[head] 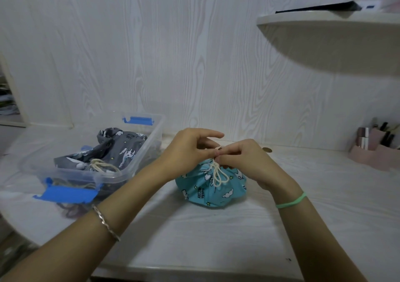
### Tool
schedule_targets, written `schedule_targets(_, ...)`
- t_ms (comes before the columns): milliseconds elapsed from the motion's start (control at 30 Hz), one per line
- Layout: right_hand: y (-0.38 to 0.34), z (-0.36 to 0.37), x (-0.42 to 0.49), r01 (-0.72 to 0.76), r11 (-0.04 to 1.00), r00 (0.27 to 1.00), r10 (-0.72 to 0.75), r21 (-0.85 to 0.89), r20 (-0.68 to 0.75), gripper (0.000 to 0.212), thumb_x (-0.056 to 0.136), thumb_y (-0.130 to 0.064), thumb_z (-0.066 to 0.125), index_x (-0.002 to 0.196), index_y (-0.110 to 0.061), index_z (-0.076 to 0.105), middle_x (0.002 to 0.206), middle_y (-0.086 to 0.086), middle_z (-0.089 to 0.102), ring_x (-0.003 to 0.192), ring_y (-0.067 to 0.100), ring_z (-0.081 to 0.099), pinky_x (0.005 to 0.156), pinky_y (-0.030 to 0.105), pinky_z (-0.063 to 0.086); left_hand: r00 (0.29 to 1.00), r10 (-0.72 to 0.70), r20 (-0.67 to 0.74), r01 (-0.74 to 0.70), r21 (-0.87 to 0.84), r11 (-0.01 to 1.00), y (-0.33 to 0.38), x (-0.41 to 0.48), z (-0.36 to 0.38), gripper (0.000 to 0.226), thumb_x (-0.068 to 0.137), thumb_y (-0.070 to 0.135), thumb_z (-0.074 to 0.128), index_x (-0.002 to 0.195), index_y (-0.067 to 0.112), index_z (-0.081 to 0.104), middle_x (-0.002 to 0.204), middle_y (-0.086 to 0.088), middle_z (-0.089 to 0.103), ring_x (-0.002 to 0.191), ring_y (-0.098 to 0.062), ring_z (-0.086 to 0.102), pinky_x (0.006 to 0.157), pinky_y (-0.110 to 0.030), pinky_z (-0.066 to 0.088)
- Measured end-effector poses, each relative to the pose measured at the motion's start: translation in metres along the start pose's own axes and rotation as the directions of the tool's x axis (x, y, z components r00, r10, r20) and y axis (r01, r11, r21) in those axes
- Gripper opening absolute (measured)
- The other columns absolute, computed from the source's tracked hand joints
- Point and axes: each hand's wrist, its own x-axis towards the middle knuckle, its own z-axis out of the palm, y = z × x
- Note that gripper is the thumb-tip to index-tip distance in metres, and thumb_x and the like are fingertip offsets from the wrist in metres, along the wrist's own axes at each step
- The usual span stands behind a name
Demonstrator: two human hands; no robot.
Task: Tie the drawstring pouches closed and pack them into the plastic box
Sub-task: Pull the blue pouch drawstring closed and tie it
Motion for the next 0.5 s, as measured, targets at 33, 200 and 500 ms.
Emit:
schedule_targets(33,0.0004,0.0004,0.0008,-0.016,1.000,1.000,0.016,0.011,-0.010,0.013,0.082,-0.010,0.071,0.076,-0.018,0.079,0.071,0.002,0.074,0.067,0.012,0.067,0.071,0.027,0.053,0.999,0.002,-0.040,-0.003,-0.027,1.000,0.0001,-0.0003,0.0007,0.038,0.082,0.010,0.073,0.118,0.019,0.066,0.092,0.003,0.076,0.089,-0.005,0.071,0.087,-0.028,0.056)
schedule_targets(200,0.0018,0.0010,0.0041,-0.075,0.996,0.997,0.075,0.045,-0.009,0.011,0.082,-0.010,0.070,0.075,-0.004,0.077,0.065,0.010,0.067,0.062,0.015,0.059,0.067,0.033,0.047,0.999,-0.039,-0.008,0.036,-0.218,0.975,0.0019,-0.0026,0.0031,0.037,0.084,0.000,0.068,0.115,0.018,0.066,0.095,-0.001,0.075,0.090,-0.010,0.072,0.080,-0.021,0.056)
schedule_targets(500,0.0015,-0.0008,-0.0016,0.018,0.999,1.000,-0.018,0.038,0.006,0.012,0.080,-0.006,0.072,0.081,-0.015,0.079,0.077,0.003,0.076,0.073,0.007,0.069,0.071,0.019,0.053,0.995,-0.100,-0.005,0.100,-0.053,0.994,-0.0048,0.0033,-0.0019,0.016,0.074,0.012,0.080,0.084,0.012,0.068,0.071,0.000,0.071,0.068,-0.012,0.069,0.072,-0.030,0.058)
